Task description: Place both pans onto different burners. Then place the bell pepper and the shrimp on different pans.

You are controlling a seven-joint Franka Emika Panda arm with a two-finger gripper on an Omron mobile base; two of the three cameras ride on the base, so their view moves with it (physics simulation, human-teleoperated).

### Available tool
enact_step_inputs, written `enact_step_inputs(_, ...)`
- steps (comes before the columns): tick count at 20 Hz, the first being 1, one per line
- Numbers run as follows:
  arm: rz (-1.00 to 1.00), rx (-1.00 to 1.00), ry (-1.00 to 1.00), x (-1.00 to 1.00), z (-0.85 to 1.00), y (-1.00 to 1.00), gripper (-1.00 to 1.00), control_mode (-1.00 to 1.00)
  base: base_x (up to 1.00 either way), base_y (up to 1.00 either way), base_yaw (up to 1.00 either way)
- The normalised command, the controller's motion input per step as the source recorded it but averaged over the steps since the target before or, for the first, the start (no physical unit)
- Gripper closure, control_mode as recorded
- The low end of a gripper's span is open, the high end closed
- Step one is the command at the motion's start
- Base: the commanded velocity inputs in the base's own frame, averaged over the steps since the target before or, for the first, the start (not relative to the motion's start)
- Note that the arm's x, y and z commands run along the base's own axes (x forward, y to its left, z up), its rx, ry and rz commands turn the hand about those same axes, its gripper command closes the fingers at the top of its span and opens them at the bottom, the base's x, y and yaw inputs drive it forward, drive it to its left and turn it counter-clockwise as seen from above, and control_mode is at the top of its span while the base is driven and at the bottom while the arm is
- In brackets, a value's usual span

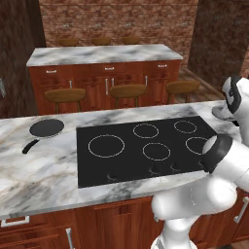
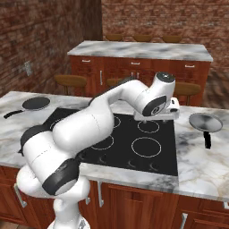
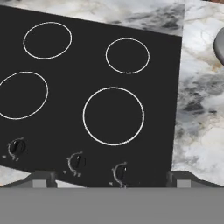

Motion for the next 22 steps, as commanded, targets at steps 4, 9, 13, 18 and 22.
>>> enact_step_inputs(4,0.04,0.00,0.00,0.29,-0.14,-0.78,-1.00,-1.00,0.00,0.00,0.00)
enact_step_inputs(9,0.00,0.00,0.00,0.33,-0.18,-0.63,-1.00,-1.00,0.00,0.00,0.00)
enact_step_inputs(13,-0.06,0.00,0.00,0.40,-0.14,-0.41,-1.00,-1.00,0.00,0.00,0.00)
enact_step_inputs(18,-0.22,0.00,0.02,0.44,-0.01,-0.30,-1.00,-1.00,0.00,0.00,0.00)
enact_step_inputs(22,-0.21,0.00,0.08,0.32,0.00,-0.28,-1.00,-1.00,0.00,0.00,0.00)
